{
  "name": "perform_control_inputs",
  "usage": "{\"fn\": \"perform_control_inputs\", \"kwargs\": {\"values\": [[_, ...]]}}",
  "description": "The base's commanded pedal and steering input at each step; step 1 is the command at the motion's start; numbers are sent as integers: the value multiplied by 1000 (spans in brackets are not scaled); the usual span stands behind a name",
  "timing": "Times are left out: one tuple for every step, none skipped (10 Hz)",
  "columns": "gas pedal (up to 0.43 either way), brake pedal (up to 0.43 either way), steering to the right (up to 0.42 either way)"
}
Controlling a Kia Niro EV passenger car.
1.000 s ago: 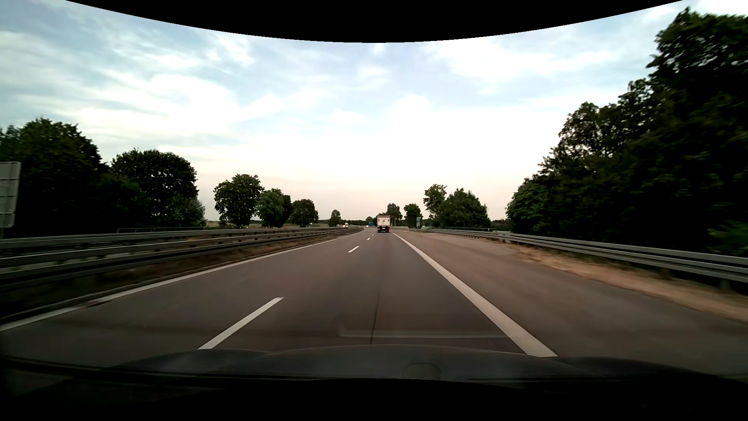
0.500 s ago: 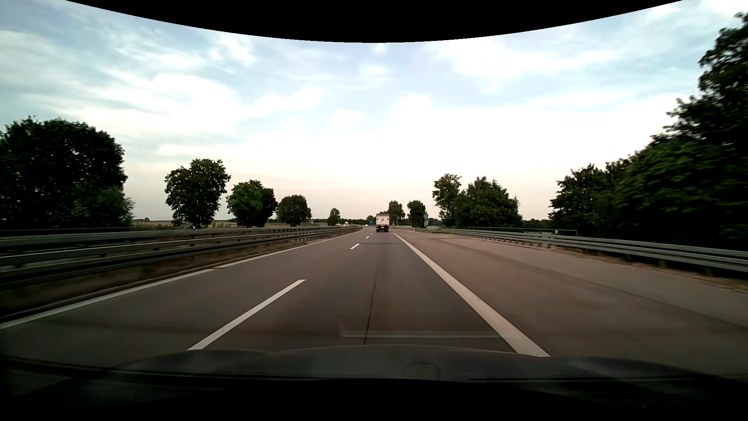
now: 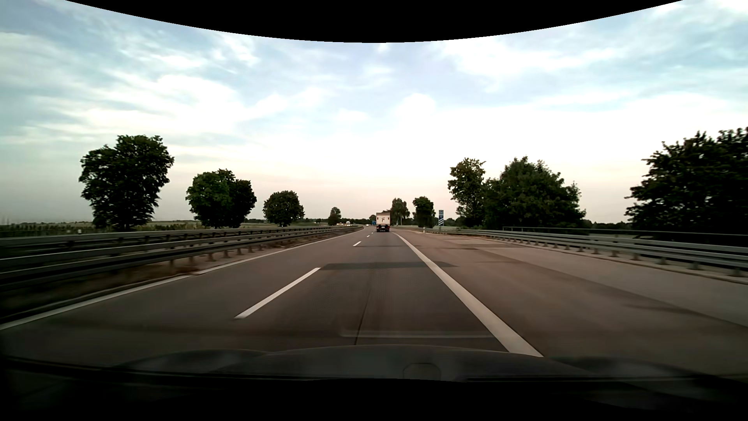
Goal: Follow the waypoints while adhering to traffic rules and regulations
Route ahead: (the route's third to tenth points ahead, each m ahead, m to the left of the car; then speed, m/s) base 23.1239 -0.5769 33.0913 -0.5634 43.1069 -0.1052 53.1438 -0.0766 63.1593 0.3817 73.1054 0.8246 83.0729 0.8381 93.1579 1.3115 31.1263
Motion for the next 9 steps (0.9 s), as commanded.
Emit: {"fn": "perform_control_inputs", "kwargs": {"values": [[0, 6, -5], [0, 6, -5], [0, 6, -5], [0, 12, -5], [0, 18, -5], [0, 18, -5], [0, 24, -5], [0, 24, -5], [0, 30, -5]]}}
